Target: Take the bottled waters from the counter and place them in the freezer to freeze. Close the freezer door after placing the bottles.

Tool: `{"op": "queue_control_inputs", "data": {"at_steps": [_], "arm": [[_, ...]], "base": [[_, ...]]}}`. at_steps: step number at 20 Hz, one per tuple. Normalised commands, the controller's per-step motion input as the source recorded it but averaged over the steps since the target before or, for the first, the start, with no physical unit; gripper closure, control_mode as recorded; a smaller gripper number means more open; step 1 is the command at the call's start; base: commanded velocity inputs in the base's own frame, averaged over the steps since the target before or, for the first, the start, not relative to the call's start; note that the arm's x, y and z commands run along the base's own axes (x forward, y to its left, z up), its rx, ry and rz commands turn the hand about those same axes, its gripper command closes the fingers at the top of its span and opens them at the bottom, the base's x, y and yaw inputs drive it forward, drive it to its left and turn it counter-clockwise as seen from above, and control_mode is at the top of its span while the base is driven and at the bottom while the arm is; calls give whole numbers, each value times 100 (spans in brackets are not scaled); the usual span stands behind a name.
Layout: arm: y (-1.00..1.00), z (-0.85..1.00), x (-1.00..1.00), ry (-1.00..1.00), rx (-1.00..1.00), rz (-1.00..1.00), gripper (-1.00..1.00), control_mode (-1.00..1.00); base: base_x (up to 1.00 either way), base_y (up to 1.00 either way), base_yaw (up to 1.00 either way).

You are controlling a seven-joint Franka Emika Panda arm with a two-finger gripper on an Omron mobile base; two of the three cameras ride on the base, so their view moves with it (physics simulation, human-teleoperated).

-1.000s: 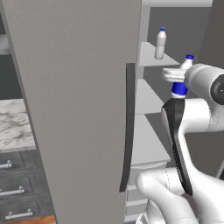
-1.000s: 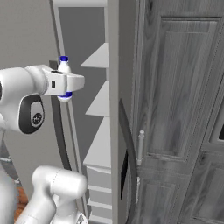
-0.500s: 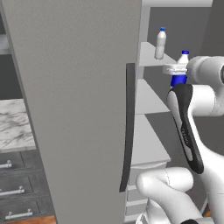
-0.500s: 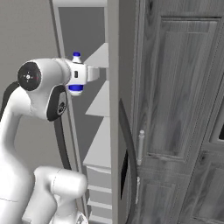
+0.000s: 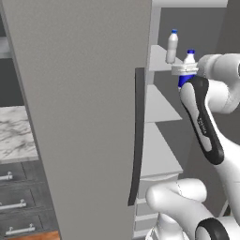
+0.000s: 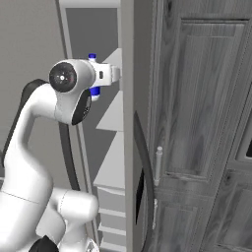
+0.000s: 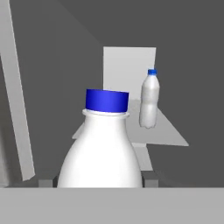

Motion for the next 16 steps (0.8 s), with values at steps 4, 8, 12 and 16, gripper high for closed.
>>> {"op": "queue_control_inputs", "data": {"at_steps": [4, 8, 12, 16], "arm": [[0, 0, 38, 0, -5, 5, 100, -100], [0, 0, 45, 0, -4, 5, 100, -100], [0, 0, 37, -2, -3, 5, 100, -100], [0, 0, 13, -14, -1, 2, 100, -100]], "base": [[0, 0, 0], [0, 0, 0], [0, 0, 0], [0, 0, 0]]}}
